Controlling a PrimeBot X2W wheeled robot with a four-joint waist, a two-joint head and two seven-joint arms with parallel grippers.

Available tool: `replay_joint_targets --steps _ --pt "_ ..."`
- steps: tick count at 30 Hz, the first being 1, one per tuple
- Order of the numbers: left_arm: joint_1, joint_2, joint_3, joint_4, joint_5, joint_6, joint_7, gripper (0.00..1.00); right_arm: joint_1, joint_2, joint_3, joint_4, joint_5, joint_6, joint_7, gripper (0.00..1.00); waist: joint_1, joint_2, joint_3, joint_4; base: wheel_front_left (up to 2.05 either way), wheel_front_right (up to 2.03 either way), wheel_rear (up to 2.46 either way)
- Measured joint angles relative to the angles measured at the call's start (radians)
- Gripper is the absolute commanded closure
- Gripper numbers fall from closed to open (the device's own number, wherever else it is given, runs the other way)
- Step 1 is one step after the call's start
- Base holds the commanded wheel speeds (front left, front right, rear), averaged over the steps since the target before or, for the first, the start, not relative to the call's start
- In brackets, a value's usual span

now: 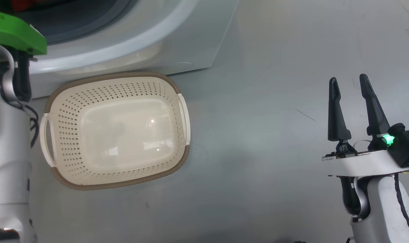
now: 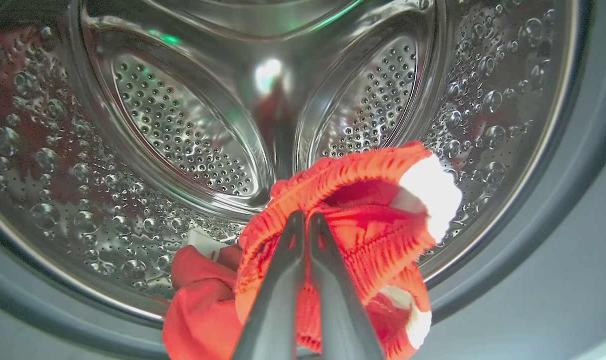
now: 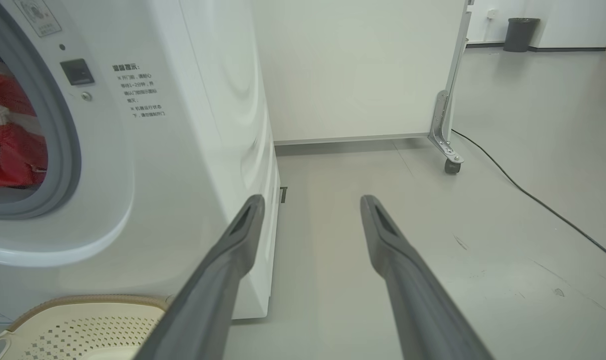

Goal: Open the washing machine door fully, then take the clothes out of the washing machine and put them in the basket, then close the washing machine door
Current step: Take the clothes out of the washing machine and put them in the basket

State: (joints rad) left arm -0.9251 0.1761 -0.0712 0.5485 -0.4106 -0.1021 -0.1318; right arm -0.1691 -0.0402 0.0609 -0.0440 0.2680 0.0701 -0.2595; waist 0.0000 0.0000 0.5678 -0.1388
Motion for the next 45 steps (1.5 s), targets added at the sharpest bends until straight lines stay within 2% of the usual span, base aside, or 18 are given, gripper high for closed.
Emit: replay_joint_targets --steps 8,21,32,40,45 --pt "0.137 -0.029 -0.001 -0.070 0.011 0.011 -0.108 1.00 0.034 0.000 -0.009 0.016 -0.016 0.007 0.000 0.00 0.0000 0.0000 -0.070 0.030 0.00 0.00 0.00" --pt "0.302 -0.101 -0.035 -0.247 0.038 0.037 -0.120 1.00 0.110 -0.006 -0.028 0.029 -0.031 0.011 0.000 0.00 0.0000 0.0000 -0.182 0.087 0.00 0.00 0.00" --pt "0.455 -0.116 -0.081 -0.418 0.065 0.061 -0.120 1.00 0.158 -0.012 -0.030 0.016 -0.042 0.017 0.000 0.00 0.0000 0.0000 -0.247 0.153 0.00 0.00 0.00" --pt "0.580 -0.122 -0.114 -0.432 0.057 0.072 -0.114 1.00 0.159 -0.012 -0.017 0.003 -0.044 0.022 0.000 0.00 0.0000 0.0000 -0.237 0.167 0.00 0.00 0.00" --pt "0.636 -0.126 -0.152 -0.413 0.024 0.072 -0.076 1.00 0.158 -0.012 -0.005 -0.006 -0.044 0.026 0.000 0.00 0.0000 0.0000 -0.218 0.159 0.00 0.00 0.00"
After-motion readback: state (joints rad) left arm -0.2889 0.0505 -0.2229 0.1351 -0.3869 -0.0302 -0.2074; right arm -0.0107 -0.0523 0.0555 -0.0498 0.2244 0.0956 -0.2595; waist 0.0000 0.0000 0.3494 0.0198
